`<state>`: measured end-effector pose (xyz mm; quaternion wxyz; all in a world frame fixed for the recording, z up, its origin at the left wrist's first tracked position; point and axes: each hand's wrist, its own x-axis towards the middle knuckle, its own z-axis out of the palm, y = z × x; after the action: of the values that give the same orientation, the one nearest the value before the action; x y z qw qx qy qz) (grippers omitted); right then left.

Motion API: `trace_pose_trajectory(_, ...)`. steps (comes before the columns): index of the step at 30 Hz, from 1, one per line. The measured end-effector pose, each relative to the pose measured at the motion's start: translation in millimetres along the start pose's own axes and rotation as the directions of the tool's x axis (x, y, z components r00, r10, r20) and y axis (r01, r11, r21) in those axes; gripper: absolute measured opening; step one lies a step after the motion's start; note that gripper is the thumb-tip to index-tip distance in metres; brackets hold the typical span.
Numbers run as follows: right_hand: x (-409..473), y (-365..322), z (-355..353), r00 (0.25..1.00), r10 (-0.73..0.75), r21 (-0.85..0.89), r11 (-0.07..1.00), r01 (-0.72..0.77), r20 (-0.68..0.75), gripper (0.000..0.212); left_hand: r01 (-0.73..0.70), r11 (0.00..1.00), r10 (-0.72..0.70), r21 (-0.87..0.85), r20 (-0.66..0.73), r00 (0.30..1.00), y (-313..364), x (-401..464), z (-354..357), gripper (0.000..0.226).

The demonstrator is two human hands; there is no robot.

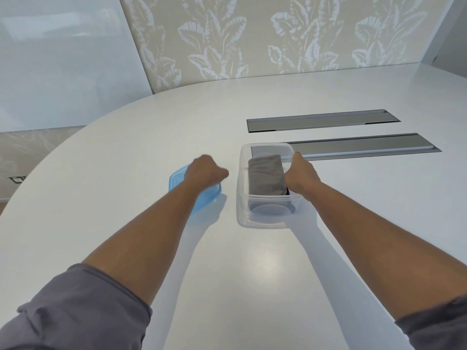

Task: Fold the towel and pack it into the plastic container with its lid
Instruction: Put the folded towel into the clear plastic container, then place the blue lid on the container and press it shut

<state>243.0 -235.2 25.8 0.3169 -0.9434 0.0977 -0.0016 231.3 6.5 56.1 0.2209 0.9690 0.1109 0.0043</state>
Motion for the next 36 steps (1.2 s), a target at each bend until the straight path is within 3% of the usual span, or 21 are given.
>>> trace_pose_trajectory(6, -4.0, -2.2, -0.3, 1.000, 0.015, 0.017, 1.000, -0.015, 0.011, 0.045, -0.015, 0.910, 0.044, -0.414, 0.061, 0.997, 38.4, 3.3, -62.5, 0.036)
trace_pose_trajectory(13, -10.6, -7.4, -6.2, 0.998, 0.017, 0.103, 0.994, -0.022, 0.054, 0.034, -0.052, 0.704, 0.127, -0.708, 0.053, 0.990, 69.5, -16.3, -106.1, 0.015)
trace_pose_trajectory(17, -17.3, -14.8, -14.8, 0.990, -0.015, 0.312, 0.950, -0.029, 0.137, 0.035, 0.009, 0.421, 0.210, -0.907, 0.108, 0.972, 76.3, -29.0, -102.8, 0.016)
trace_pose_trajectory(21, -20.4, -20.3, -19.7, 0.999, -0.050, 0.526, 0.850, 0.035, 0.014, 0.019, 0.102, 0.157, 0.258, -0.982, 0.140, 0.956, 73.9, -29.6, -86.2, 0.019)
trace_pose_trajectory(25, -25.3, -32.7, -25.3, 0.998, -0.055, 0.522, 0.851, 0.061, -0.026, 0.051, 0.195, -0.065, 0.309, -0.979, 0.166, 0.937, 67.3, -23.4, -63.1, 0.014)
trace_pose_trajectory(28, -27.8, -42.9, -35.3, 0.994, -0.056, 0.764, 0.645, -0.032, 0.089, 0.053, 0.205, -0.129, 0.299, -0.970, 0.159, 0.941, 63.0, -23.2, -51.2, 0.017)
trace_pose_trajectory(32, -29.7, -39.1, -41.0, 0.994, -0.053, 0.899, 0.433, -0.068, 0.100, 0.015, 0.199, -0.113, 0.242, -0.974, 0.167, 0.956, 50.8, -21.4, -40.0, 0.020)
trace_pose_trajectory(34, -27.4, -35.3, -39.7, 0.998, -0.017, 0.913, 0.404, -0.046, 0.058, 0.016, 0.177, -0.037, 0.154, -0.983, 0.169, 0.973, 46.2, -22.1, -32.8, 0.015)
trace_pose_trajectory(36, -21.5, -32.9, -37.1, 1.000, 0.005, 0.888, 0.459, -0.005, 0.003, 0.026, 0.158, 0.066, 0.058, -0.985, 0.162, 0.985, 43.8, -22.4, -25.2, 0.014)
